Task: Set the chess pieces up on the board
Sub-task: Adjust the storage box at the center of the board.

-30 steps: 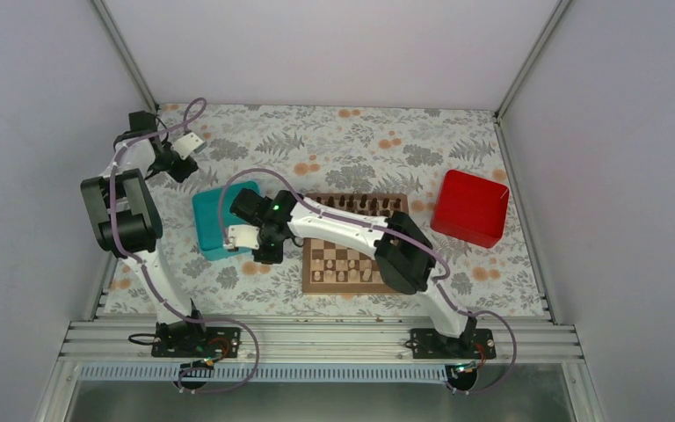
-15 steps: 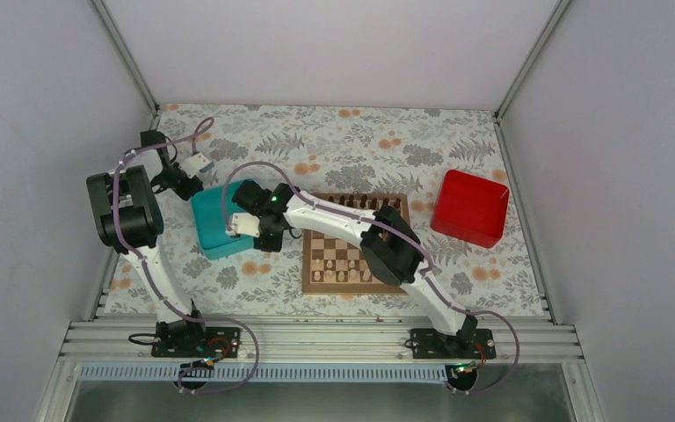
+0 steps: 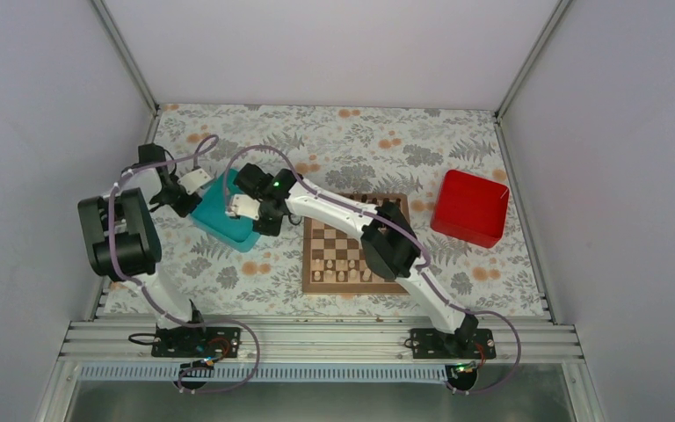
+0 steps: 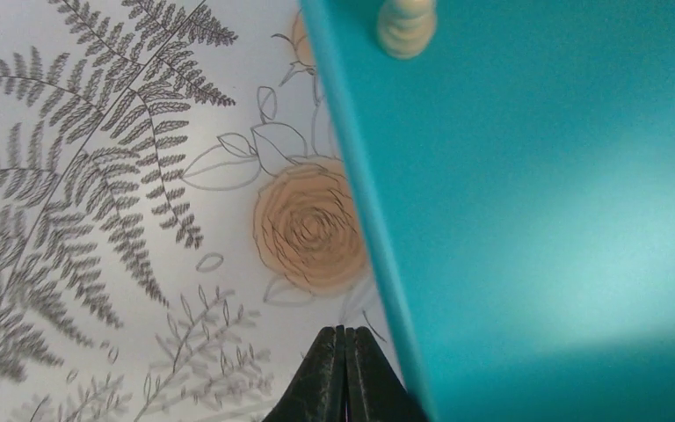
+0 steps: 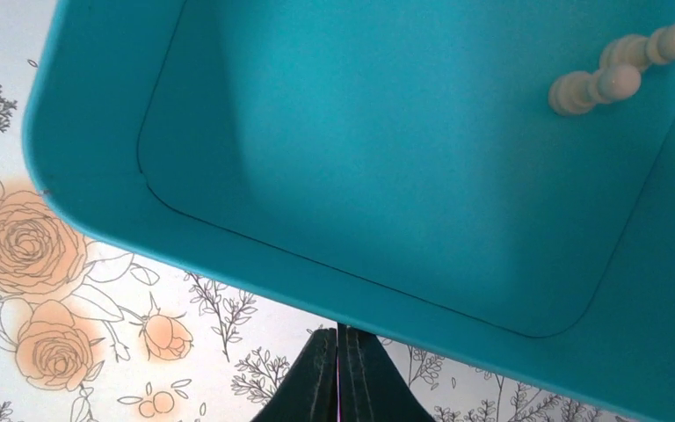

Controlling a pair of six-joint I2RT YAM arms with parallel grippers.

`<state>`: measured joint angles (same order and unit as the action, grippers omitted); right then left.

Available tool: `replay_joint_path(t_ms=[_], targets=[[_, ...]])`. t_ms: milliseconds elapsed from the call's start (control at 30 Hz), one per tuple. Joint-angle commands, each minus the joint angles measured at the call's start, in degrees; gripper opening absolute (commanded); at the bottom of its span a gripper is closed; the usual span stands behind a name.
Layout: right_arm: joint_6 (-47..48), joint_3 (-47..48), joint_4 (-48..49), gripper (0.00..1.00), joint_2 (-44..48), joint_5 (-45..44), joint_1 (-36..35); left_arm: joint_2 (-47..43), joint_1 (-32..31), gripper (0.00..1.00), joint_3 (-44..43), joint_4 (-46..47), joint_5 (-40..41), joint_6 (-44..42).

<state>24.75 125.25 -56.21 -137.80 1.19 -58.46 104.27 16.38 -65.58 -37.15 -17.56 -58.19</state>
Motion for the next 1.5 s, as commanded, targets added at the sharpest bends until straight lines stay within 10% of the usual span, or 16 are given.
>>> replay_joint_path(t_ms=[0, 633, 900, 1167, 1333, 1467], targets=[[-0.77, 1.18, 3.26, 0.04, -2.15, -1.14, 1.04, -7.24, -0.94, 0.02, 5.99, -3.86, -2.51, -2.89], [3.12, -11.25, 3.74, 0.04, 9.20, -0.80, 2.35, -25.20, -8.04, 0.02, 20.58, -10.93, -3.58, 0.15], [0.48, -13.43, 5.95, 0.04, 15.08, -0.75, 2.55, -33.42, -7.99, 0.02, 5.62, -22.43, -9.34, -0.70], [2.50, -9.31, 8.12, 0.15, 14.44, 0.81, 2.62, -28.11, -3.39, 0.02, -0.42, -4.69, 2.33, 8.25], [2.33, -2.36, 8.46, 0.30, 9.91, 3.55, 2.62, -21.61, -0.28, 0.69, -1.75, 1.82, 4.51, 12.17], [2.17, 3.36, 8.13, 0.38, 5.32, 5.54, 2.63, -15.10, -0.12, 0.81, -1.84, 3.34, 4.61, 11.83]])
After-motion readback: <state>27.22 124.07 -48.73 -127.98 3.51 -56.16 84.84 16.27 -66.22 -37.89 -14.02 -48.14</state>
